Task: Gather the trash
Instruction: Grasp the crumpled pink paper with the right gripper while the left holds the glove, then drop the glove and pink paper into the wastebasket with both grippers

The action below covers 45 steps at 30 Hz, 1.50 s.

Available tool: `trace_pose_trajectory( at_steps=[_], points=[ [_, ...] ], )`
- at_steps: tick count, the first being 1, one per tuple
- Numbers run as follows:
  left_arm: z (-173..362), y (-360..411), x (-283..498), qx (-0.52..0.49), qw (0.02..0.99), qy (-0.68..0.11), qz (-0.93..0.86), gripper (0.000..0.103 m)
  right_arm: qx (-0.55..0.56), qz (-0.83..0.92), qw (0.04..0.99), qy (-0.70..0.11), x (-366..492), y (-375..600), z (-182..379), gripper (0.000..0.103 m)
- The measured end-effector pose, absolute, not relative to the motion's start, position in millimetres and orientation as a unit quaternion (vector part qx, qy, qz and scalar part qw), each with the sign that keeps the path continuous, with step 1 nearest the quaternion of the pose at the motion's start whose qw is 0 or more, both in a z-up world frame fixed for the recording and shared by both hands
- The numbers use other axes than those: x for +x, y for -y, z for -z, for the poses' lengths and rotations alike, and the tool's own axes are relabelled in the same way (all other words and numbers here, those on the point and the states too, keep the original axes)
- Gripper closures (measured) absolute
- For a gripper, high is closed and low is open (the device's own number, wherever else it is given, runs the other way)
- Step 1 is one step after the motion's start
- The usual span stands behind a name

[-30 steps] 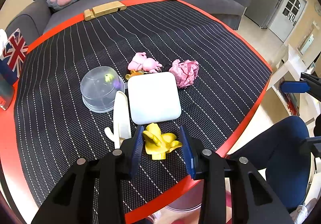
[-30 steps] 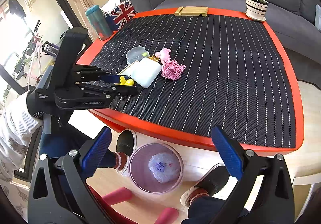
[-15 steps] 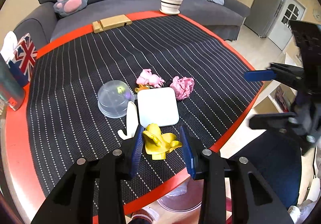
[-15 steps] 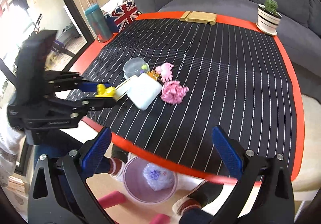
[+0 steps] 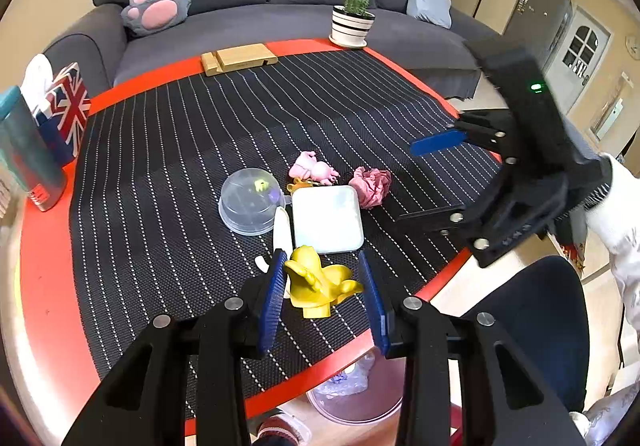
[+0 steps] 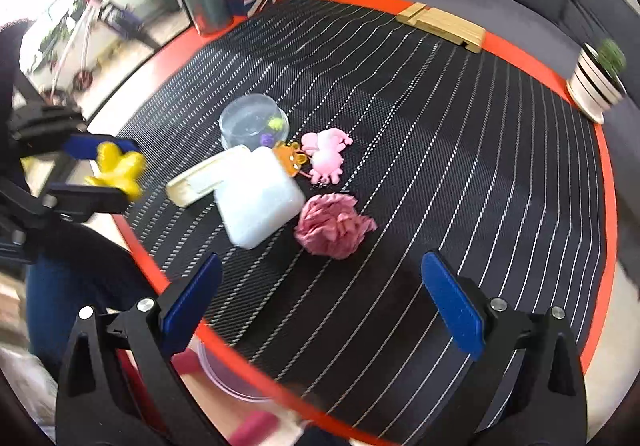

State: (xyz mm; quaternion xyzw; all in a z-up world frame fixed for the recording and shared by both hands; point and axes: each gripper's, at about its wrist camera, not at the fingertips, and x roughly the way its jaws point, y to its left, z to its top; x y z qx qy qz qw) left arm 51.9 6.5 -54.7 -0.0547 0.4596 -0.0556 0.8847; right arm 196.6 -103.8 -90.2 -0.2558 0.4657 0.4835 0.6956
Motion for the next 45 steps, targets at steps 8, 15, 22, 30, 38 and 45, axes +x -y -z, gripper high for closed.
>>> trace_pose_trajectory(
  at_steps=[8, 15, 22, 30, 38, 45],
  points=[
    [57.2, -16.0, 48.4, -0.064, 0.884, -0.460, 0.048, 0.066, -0.292, -0.500, 0.668, -0.468, 204.8, 85.8, 104.4, 0.031],
    [61.7, -20.0, 46.8, -0.069, 0.883, -0.462, 0.047, 0.066, -0.300, -0.507, 0.657, -0.470, 205.3, 81.3, 111.4, 0.056],
    [61.7, -17.8, 43.2, -0.071, 0.885, -0.458, 0.047, 0.066, -0.283, -0.500, 0.679, -0.458, 200.6, 90.1, 104.6, 0.066],
    [55.3, -9.7, 35.2, -0.072, 0.889, -0.450, 0.052, 0.066, -0.246, -0.476, 0.718, -0.445, 183.2, 120.5, 78.7, 0.067],
    [46.0, 1.4, 16.9, -0.070, 0.895, -0.439, 0.051, 0.066, -0.211, -0.470, 0.746, -0.422, 142.5, 152.8, 46.2, 0.067],
    [38.2, 16.6, -4.4, -0.064, 0.901, -0.426, 0.048, 0.066, -0.177, -0.475, 0.758, -0.410, 98.4, 177.6, 24.0, 0.067]
  ],
)
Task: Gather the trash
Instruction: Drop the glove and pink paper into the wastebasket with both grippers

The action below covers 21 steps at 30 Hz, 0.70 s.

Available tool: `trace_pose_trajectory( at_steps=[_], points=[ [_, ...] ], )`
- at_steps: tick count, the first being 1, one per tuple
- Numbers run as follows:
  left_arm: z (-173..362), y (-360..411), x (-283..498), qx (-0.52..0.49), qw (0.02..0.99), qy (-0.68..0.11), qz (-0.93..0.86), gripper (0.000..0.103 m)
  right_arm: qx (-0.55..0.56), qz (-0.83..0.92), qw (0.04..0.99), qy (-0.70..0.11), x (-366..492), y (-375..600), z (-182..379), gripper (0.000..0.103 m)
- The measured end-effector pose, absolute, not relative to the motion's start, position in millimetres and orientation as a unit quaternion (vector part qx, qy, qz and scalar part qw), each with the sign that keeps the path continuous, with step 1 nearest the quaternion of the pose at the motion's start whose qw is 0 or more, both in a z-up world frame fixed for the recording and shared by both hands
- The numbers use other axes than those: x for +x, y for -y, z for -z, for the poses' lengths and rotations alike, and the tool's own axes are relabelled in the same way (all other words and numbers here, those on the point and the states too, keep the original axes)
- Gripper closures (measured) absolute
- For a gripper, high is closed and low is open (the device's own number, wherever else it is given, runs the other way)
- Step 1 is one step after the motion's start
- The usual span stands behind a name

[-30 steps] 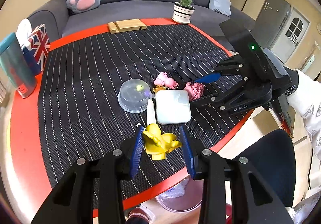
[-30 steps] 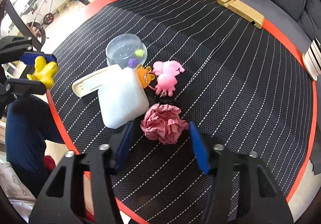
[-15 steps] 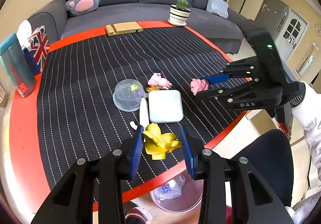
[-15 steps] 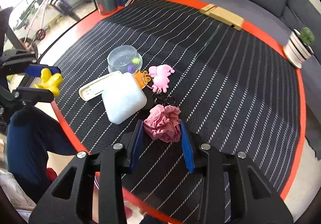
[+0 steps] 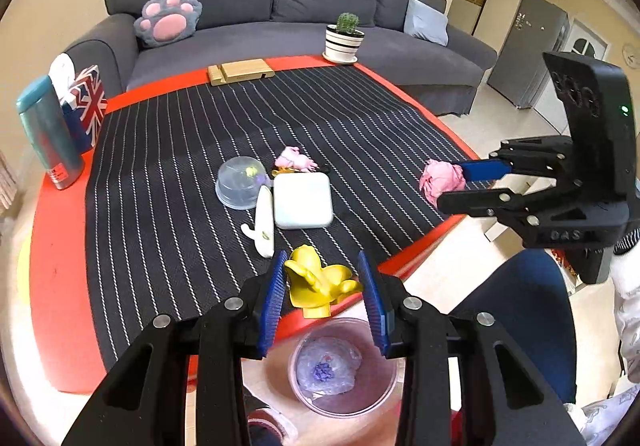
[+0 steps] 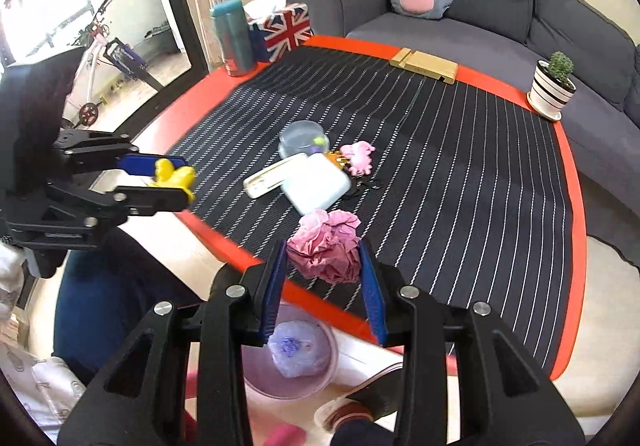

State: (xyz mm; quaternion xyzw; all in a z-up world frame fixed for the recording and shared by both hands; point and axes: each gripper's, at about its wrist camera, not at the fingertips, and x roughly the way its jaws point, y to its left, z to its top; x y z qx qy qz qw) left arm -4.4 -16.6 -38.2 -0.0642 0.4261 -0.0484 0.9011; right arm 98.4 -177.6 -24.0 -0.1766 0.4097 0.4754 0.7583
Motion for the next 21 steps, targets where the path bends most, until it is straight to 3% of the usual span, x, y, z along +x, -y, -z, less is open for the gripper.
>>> trace_pose_trajectory(
  at_steps=[21],
  points=[
    [27.1, 53.0, -67.0, -0.064, 0.909, -0.406, 0.073, 0.066, -0.160, -0.498, 0.732, -0.435, 17.8, 210.3, 40.7, 0.067]
  ],
)
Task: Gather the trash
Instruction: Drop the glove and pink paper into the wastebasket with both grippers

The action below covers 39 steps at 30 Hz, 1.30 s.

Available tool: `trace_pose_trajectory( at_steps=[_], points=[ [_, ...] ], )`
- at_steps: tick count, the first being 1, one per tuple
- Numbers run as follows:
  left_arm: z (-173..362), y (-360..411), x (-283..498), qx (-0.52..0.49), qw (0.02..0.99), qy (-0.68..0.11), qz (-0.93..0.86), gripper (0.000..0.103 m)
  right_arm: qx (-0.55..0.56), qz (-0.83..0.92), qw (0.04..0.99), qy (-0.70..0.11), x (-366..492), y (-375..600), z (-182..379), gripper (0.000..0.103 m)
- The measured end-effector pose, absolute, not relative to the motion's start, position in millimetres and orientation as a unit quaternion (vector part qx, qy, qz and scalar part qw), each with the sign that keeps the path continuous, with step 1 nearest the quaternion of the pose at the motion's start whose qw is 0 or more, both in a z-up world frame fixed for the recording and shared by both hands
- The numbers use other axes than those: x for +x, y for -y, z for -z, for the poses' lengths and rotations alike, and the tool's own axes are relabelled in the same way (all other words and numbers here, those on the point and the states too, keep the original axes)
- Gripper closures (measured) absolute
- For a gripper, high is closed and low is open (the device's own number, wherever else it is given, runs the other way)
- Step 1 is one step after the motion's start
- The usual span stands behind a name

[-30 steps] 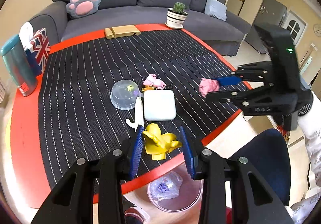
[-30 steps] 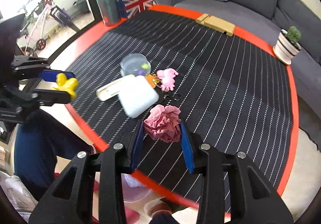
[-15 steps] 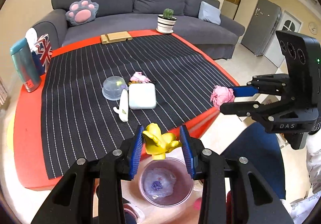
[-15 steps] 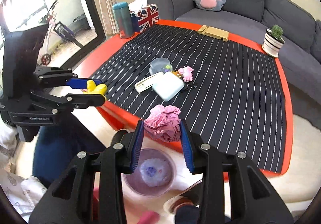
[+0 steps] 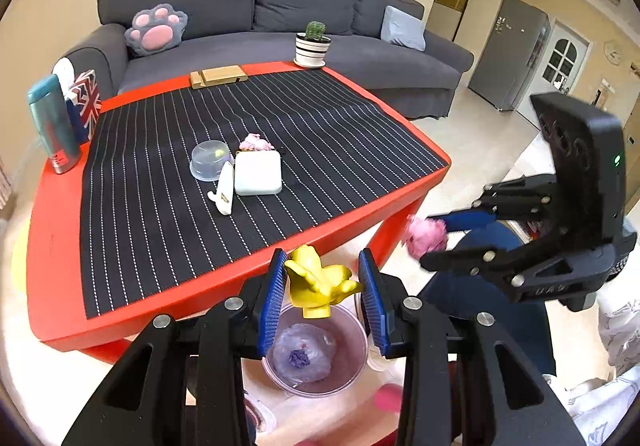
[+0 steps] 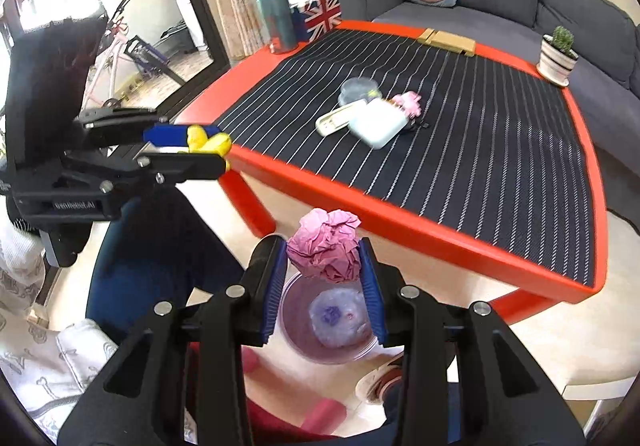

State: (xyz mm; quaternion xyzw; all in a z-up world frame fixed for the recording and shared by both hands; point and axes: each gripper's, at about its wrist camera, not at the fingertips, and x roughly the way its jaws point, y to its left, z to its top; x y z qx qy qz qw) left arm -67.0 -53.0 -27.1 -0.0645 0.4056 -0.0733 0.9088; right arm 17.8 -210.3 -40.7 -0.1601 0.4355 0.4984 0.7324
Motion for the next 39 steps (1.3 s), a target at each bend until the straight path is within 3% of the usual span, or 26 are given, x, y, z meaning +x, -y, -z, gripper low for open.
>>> trace_pose_trajectory(
  at_steps=[6, 7, 10, 13, 37, 38, 39],
  points=[
    [27.0, 54.7, -70.1, -0.063, 0.907, -0.408, 0.078, 0.066, -0.161, -0.515, 0.718, -0.439, 9.2, 205.2, 45.9, 0.064],
    [26.8, 54.5, -69.9, -0.063, 0.907, -0.409, 0.078, 0.066, -0.161, -0.516, 0.718, -0.439, 9.0, 204.5, 45.8, 0.058],
    [26.2, 54.4, -69.7, -0.063, 0.907, -0.409, 0.079, 0.066, -0.148, -0.504, 0.732, -0.435, 14.1, 206.8, 43.1, 0.019],
    [27.7, 54.8, -69.8, -0.062, 0.905, -0.412, 0.080, 0.066, -0.139, -0.488, 0.741, -0.440, 21.2, 209.0, 42.1, 0.012],
    [35.5, 73.7, -67.9, -0.056, 0.898, -0.423, 0.111, 0.066, -0.116, -0.463, 0.765, -0.433, 34.3, 231.5, 33.3, 0.010],
    [34.8, 73.7, -68.3, -0.056, 0.899, -0.421, 0.110, 0.064, -0.115, -0.462, 0.765, -0.433, 34.8, 232.2, 32.6, 0.010],
    [34.2, 73.0, -68.2, -0.059, 0.899, -0.419, 0.109, 0.048, -0.114, -0.462, 0.766, -0.433, 34.2, 232.5, 32.0, 0.010]
  ],
)
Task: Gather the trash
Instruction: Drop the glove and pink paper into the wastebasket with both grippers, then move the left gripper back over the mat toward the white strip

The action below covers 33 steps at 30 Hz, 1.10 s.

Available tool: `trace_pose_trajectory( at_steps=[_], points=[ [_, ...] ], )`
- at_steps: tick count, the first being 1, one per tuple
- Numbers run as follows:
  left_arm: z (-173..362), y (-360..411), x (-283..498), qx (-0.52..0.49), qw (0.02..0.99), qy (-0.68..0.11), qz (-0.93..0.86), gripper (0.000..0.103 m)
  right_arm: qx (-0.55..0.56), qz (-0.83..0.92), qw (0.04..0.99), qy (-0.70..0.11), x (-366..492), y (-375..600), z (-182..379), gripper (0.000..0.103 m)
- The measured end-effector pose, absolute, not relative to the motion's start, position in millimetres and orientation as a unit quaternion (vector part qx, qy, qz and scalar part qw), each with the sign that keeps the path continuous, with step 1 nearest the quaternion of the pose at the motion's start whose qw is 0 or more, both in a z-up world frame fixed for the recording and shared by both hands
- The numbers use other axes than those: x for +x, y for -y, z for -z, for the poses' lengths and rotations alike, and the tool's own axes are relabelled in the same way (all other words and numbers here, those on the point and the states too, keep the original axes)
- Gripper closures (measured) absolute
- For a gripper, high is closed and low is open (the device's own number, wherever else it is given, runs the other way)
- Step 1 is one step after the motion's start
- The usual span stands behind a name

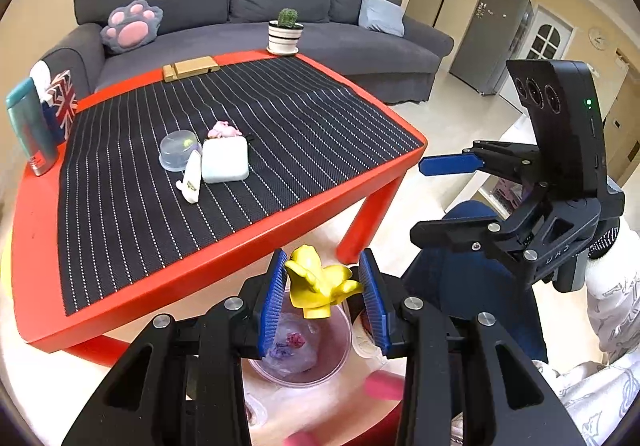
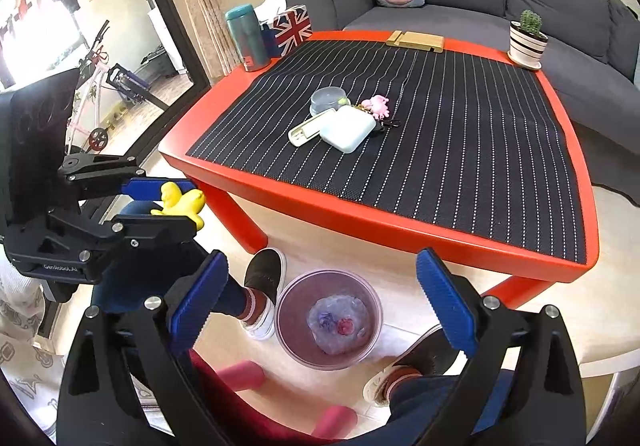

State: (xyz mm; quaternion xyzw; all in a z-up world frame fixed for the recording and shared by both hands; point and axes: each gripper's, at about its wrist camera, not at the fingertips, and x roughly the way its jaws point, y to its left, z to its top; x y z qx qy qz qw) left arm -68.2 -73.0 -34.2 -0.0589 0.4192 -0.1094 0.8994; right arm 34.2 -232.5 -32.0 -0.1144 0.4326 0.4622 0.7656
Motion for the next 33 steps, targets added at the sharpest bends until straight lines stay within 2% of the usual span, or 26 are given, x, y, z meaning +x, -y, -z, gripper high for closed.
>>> trace_pose_trajectory(
  at_steps=[1, 2, 33],
  points=[
    [33.5, 71.6, -68.6, -0.062, 0.901, -0.415, 0.107, 0.033, -0.114, -0.462, 0.766, -0.432, 34.4, 232.4, 31.7, 0.010],
    [31.7, 70.8, -70.0, -0.064, 0.906, -0.406, 0.101, 0.009, -0.113, -0.463, 0.766, -0.433, 34.8, 232.2, 31.7, 0.010],
    [24.5, 33.9, -53.5, -0.090, 0.914, -0.394, 0.038, 0.008, -0.108, -0.467, 0.767, -0.427, 53.0, 214.5, 24.6, 0.009]
  ],
)
